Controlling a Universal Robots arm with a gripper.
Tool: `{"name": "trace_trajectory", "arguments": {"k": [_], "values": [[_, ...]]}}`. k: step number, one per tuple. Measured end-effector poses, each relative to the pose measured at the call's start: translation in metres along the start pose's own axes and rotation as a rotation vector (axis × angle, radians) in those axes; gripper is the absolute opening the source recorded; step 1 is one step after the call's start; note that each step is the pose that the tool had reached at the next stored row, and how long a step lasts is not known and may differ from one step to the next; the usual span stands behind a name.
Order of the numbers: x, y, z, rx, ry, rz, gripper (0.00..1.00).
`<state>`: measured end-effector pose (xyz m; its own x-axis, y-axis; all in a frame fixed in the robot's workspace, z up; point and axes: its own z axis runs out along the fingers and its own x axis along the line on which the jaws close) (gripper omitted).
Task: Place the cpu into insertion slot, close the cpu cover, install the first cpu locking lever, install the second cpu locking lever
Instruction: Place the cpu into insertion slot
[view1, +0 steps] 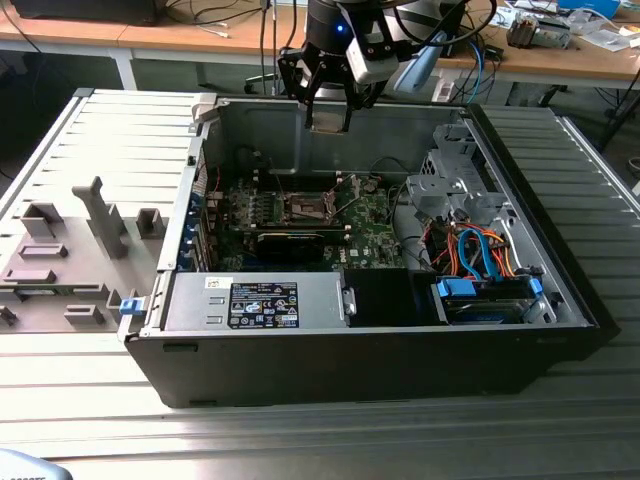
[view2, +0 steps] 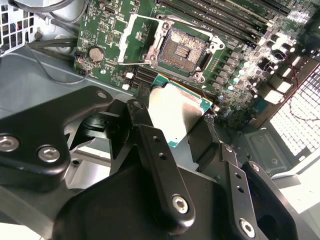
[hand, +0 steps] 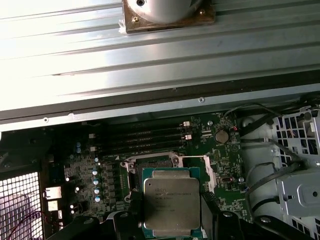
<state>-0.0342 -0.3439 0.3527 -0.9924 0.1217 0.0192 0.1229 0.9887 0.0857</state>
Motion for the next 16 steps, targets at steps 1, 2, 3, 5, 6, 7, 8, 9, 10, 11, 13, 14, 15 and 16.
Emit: {"name": "trace_trajectory", "arguments": {"k": [1, 2, 3, 5, 6, 7, 8, 9, 10, 11, 13, 14, 15, 16], "values": [[0.0, 0.0, 0.0, 0.0, 0.0, 0.001, 0.55], [0.0, 0.0, 0.0, 0.0, -0.0001, 0.001, 0.55], [0.0, 0.0, 0.0, 0.0001, -0.0002, 0.002, 0.55], [0.0, 0.0, 0.0, 0.0, -0.0003, 0.003, 0.55], [0.0, 0.0, 0.0, 0.0001, -0.0004, 0.005, 0.55], [0.0, 0.0, 0.0, 0.0001, -0.0005, 0.006, 0.55], [0.0, 0.0, 0.0, 0.0001, -0.0005, 0.006, 0.55], [0.0, 0.0, 0.0, 0.0, -0.0011, 0.012, 0.55], [0.0, 0.0, 0.0, -0.0001, -0.0013, 0.015, 0.55], [0.0, 0.0, 0.0, -0.0001, -0.0013, 0.016, 0.55], [0.0, 0.0, 0.0, -0.0002, -0.0015, 0.017, 0.55], [0.0, 0.0, 0.0, -0.0001, -0.0017, 0.019, 0.55], [0.0, 0.0, 0.0, -0.0001, -0.0017, 0.019, 0.55], [0.0, 0.0, 0.0, -0.0002, -0.0017, 0.019, 0.55]]}}
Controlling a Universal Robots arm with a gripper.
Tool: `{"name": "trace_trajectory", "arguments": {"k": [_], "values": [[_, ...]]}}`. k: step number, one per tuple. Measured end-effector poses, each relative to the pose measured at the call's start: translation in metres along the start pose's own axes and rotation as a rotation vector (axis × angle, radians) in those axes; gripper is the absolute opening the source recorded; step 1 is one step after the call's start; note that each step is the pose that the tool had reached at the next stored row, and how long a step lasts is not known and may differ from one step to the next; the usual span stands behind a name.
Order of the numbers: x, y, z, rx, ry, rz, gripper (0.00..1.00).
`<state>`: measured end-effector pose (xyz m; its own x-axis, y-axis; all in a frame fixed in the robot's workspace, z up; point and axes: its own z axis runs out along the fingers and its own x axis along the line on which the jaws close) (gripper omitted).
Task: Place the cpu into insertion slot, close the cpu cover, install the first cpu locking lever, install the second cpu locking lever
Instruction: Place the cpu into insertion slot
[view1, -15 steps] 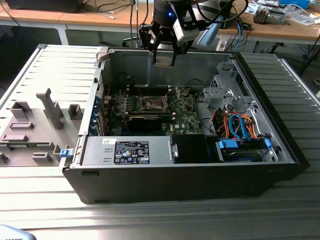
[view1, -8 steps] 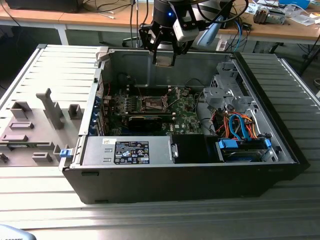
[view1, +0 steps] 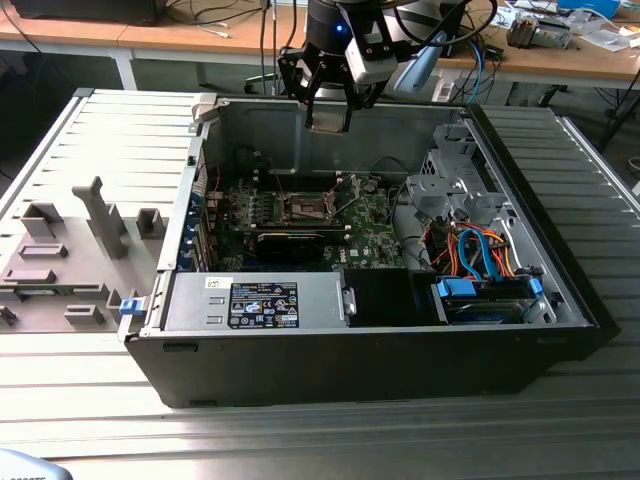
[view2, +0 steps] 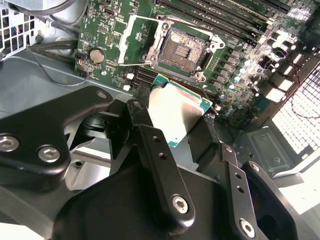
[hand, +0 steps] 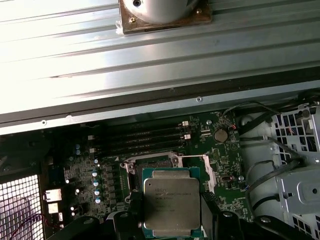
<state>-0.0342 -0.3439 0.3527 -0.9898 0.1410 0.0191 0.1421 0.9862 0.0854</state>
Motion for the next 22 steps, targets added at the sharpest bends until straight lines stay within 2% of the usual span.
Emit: {"name": "trace_trajectory", "arguments": {"k": [22], "values": [[0.0, 0.0, 0.0, -0.0004, -0.0015, 0.017, 0.55]]}}
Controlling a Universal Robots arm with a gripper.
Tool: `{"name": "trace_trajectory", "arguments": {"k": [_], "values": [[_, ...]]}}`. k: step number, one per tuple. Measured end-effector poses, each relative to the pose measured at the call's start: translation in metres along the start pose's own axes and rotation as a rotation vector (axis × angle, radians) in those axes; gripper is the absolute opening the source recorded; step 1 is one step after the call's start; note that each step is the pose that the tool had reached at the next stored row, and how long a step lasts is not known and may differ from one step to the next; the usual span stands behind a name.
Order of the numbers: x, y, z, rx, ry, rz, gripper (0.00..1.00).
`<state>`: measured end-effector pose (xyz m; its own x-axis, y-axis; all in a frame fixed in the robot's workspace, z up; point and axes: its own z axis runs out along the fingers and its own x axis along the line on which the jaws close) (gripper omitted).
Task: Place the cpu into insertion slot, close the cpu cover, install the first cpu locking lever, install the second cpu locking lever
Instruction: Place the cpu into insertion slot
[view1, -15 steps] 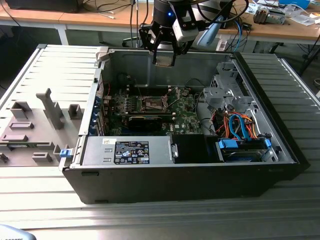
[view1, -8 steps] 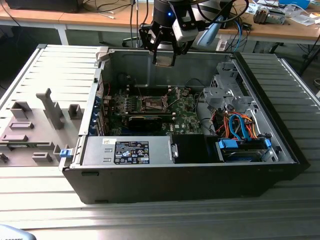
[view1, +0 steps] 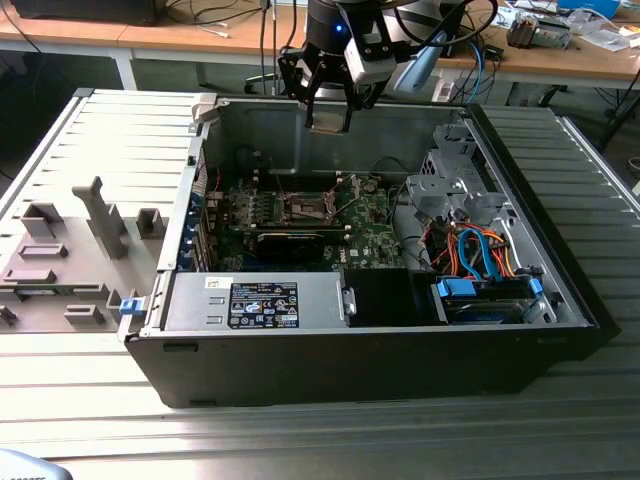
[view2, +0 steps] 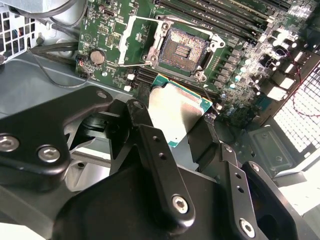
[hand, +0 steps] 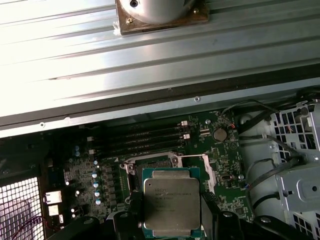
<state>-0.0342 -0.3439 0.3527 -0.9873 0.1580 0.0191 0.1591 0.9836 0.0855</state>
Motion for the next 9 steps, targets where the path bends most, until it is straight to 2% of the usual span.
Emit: {"name": "trace_trajectory", "arguments": {"k": [9], "values": [[0.0, 0.0, 0.0, -0.0001, -0.0003, 0.004, 0.55]]}}
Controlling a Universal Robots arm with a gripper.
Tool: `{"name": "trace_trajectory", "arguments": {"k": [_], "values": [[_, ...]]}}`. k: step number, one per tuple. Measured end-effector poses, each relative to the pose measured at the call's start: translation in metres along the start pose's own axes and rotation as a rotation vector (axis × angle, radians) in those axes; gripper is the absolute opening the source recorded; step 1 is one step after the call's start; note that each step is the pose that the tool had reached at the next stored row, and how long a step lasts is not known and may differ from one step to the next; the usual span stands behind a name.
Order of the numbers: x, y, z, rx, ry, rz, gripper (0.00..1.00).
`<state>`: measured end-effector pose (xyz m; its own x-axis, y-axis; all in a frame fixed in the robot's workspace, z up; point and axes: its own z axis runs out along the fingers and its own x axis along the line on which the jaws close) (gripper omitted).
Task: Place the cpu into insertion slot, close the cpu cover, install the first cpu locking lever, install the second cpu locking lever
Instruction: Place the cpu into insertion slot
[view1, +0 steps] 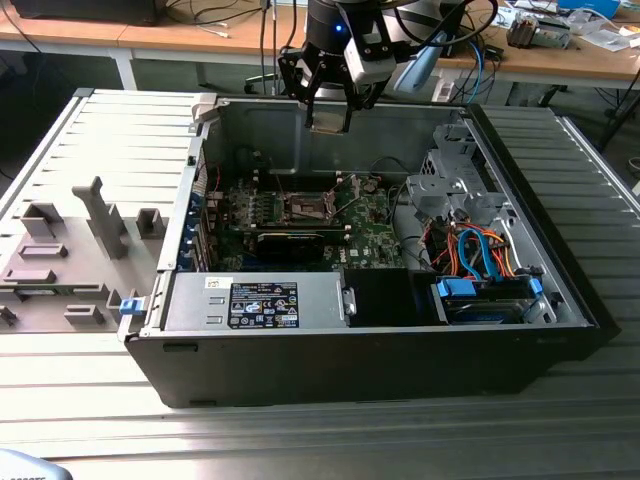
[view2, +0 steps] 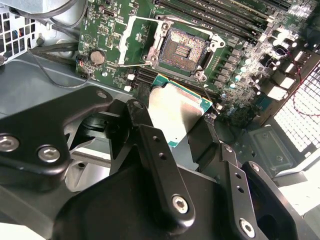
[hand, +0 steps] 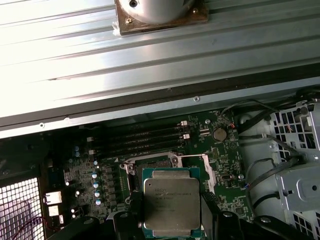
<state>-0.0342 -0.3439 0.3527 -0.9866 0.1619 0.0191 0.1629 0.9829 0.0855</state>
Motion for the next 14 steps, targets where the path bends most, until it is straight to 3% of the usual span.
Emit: {"name": "trace_trajectory", "arguments": {"k": [14], "values": [[0.0, 0.0, 0.0, -0.0003, -0.0015, 0.018, 0.55]]}}
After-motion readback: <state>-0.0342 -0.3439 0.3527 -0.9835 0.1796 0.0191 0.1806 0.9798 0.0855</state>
